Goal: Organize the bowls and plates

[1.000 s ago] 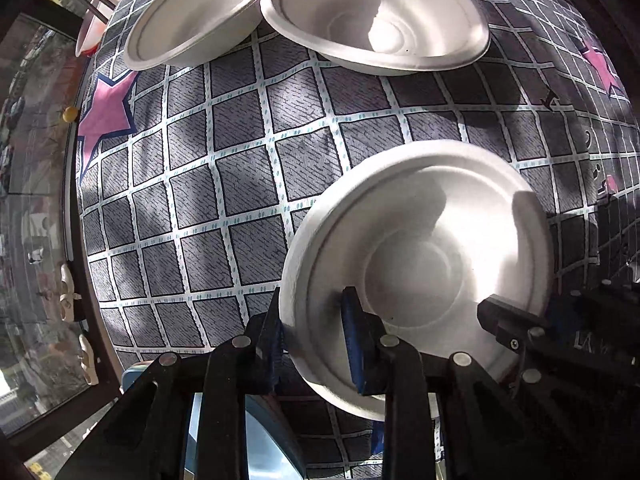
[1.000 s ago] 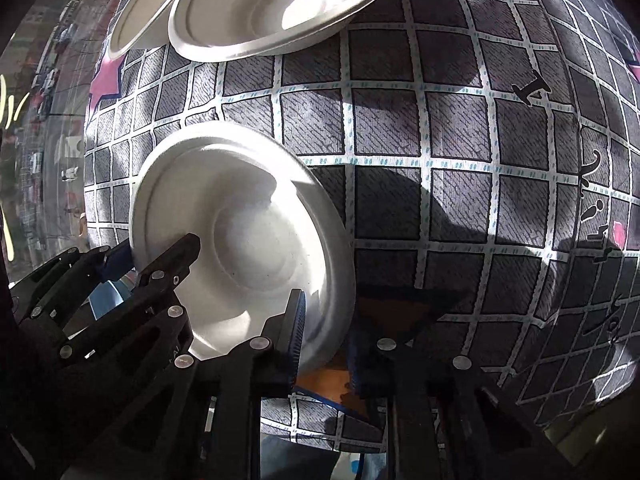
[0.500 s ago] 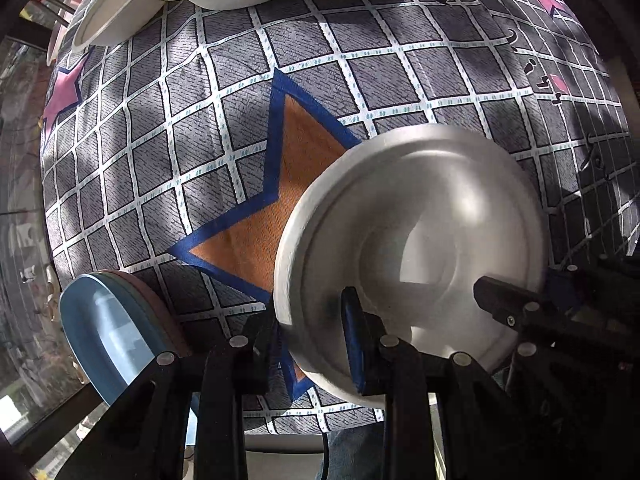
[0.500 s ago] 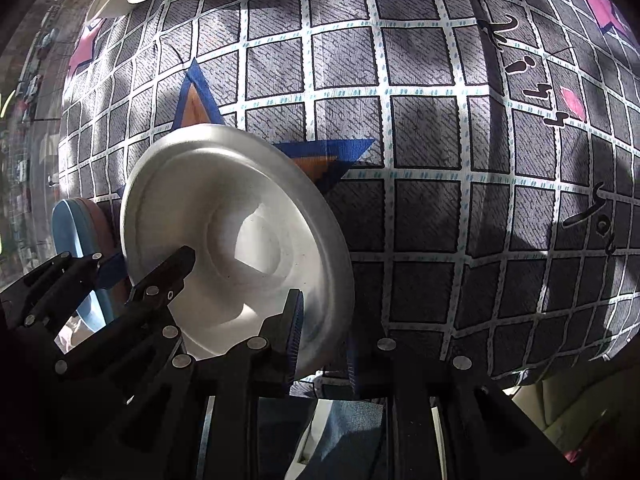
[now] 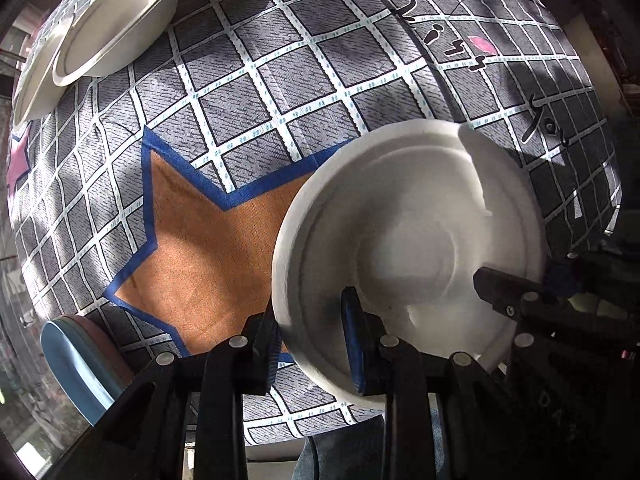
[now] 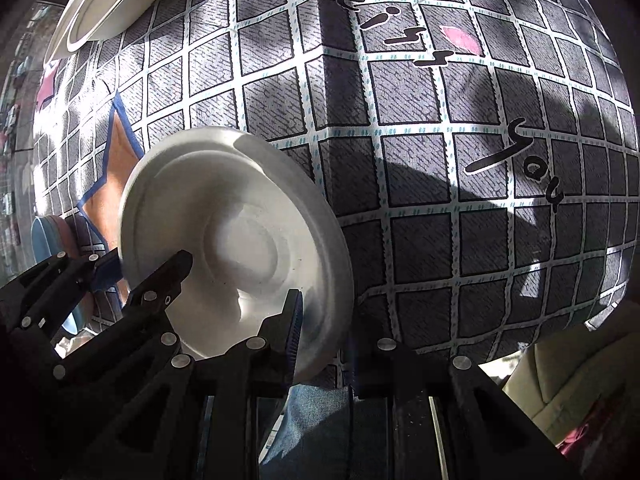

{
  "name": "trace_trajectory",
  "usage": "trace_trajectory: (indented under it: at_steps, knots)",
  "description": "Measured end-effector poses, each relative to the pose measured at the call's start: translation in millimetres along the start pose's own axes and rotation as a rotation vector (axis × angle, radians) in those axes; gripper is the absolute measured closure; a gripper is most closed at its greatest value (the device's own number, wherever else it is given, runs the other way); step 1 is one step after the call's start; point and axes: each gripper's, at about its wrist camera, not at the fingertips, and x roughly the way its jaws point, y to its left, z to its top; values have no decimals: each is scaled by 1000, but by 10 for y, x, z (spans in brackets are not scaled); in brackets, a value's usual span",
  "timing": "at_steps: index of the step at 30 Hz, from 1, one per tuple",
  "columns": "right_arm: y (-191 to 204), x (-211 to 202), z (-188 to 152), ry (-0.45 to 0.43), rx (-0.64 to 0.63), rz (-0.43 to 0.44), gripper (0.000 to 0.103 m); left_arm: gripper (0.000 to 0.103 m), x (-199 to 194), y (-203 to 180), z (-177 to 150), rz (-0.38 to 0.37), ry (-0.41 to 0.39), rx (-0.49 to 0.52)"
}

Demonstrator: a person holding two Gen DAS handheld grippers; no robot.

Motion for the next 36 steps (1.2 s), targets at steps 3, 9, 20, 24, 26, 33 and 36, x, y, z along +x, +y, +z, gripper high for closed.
trace_trajectory:
  at_steps: [3,9,20,24,26,33,36]
  knots:
    - [-238,-53,-36,0,20,-12,82,68,-27,-171,38,4,-7,41]
    - [-822,-306,66,-26,42,2,76,29,-267,-376,71,4,-69,61]
    - [-1058,-1265,561,-174,57,-21,39,24,-678,7,0,-72,-131,14]
    - [-1111,-1528,912,-201,34,-28,39,24,-775,530,-21,-52,-173,-102]
    - [-1081,-1661,1097,-216,1,-34,39,24,-674,1190,-89,-35,-208,-197]
    - [-696,-1937,1500,-266,-148,-50,39,24,-755,2252,230,-49,-217,-564]
    - [-357,-1884,1659,-282,-207,-55,39,24,-714,2443,391,-39,-222,-659]
